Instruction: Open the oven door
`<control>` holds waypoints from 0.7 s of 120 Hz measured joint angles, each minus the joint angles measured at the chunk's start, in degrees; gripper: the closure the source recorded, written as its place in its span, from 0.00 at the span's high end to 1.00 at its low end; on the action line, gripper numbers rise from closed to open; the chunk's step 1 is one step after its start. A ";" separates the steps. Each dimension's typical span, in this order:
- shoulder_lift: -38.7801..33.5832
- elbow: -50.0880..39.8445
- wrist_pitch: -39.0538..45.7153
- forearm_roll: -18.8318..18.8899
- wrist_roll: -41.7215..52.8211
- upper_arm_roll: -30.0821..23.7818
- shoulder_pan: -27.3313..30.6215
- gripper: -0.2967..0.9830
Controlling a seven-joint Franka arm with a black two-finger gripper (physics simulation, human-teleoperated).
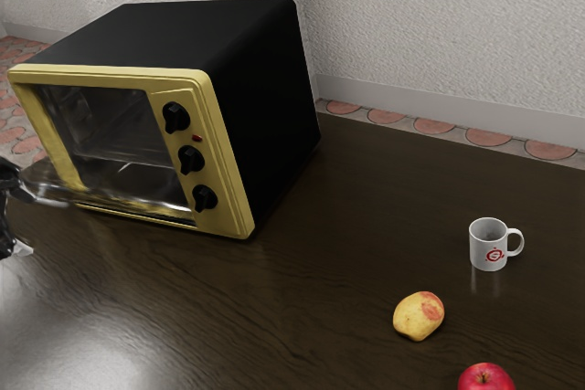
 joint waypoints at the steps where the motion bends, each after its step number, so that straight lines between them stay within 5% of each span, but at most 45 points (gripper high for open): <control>1: -0.31 -0.50 0.02 0.00 0.01 0.32 -0.10 0.76; 15: -4.85 -7.62 0.33 0.38 0.10 6.72 -2.39 0.76; 33: -16.34 -11.58 -0.21 0.80 0.58 9.00 1.59 0.77; 40: -10.83 0.43 -3.09 0.89 -1.30 8.40 -11.87 0.77; 52: 11.18 36.07 -13.80 3.77 -5.72 4.13 -33.86 0.77; 57: 18.49 44.55 -18.29 4.69 -8.57 3.58 -40.75 0.77; 84: 27.43 44.26 -30.41 5.91 -21.64 6.29 -47.04 0.77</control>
